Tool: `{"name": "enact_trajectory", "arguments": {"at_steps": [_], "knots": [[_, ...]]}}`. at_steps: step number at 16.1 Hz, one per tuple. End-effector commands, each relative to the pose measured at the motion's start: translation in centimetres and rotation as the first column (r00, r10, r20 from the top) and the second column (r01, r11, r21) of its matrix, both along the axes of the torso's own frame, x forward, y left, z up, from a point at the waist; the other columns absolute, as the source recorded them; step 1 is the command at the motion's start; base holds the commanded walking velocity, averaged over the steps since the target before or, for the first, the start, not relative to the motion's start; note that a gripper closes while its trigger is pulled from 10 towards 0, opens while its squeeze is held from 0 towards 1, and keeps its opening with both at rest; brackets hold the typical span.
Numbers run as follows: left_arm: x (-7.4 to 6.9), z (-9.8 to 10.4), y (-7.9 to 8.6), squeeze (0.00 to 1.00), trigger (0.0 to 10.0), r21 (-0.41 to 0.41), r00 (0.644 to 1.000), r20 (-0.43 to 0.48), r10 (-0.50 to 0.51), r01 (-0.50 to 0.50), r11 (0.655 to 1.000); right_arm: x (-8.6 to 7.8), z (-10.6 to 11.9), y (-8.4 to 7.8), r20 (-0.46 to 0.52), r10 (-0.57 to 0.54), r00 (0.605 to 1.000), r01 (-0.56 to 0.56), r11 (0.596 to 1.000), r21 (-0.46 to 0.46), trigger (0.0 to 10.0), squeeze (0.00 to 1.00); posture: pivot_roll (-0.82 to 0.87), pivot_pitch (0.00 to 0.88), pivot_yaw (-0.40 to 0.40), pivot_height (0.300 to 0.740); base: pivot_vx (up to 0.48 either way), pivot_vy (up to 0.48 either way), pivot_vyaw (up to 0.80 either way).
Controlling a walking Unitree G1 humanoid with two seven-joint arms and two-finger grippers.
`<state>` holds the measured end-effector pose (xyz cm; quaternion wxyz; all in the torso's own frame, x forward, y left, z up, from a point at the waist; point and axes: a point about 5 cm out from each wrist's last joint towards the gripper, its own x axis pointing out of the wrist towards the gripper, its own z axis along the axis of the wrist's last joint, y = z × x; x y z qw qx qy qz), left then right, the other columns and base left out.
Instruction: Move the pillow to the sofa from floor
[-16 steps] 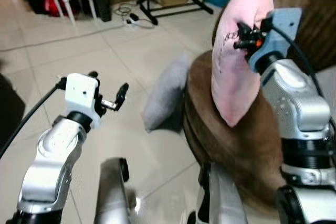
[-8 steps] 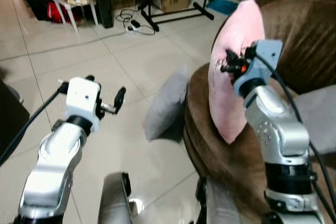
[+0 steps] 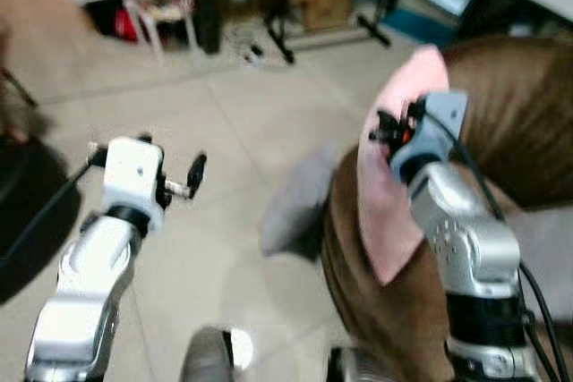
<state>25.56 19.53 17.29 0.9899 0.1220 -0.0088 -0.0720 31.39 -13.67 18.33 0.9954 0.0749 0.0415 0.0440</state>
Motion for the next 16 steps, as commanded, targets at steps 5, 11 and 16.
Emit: {"name": "enact_trajectory", "arguments": {"at_steps": [5, 11, 16], "knots": [[0.0, -0.3, -0.4, 0.0, 10.0, 0.003, 1.0, -0.016, -0.011, 0.012, 1.0, -0.7, 0.9, -0.2, 0.116, -0.042, 0.992, 0.057, 0.99, -0.128, 10.0, 0.0, 0.04, 0.0, -0.064, 0.74, 0.0, 0.0, 0.0], [0.2, -0.1, -0.3, 0.0, 10.0, 0.001, 1.0, -0.013, -0.013, 0.013, 1.0, -1.0, 0.7, 0.0, 0.131, -0.034, 0.991, 0.048, 0.994, -0.101, 10.0, 0.0, 0.04, 0.0, -0.064, 0.74, 0.0, 0.0, 0.0], [0.1, 0.0, -0.3, 0.0, 10.0, -0.003, 1.0, -0.001, -0.013, 0.013, 1.0, -1.2, 2.0, 0.0, 0.174, -0.083, 0.981, 0.079, 0.996, 0.032, 10.0, 0.0, 0.04, 0.0, -0.052, 0.74, 0.0, 0.0, 0.0]]}}
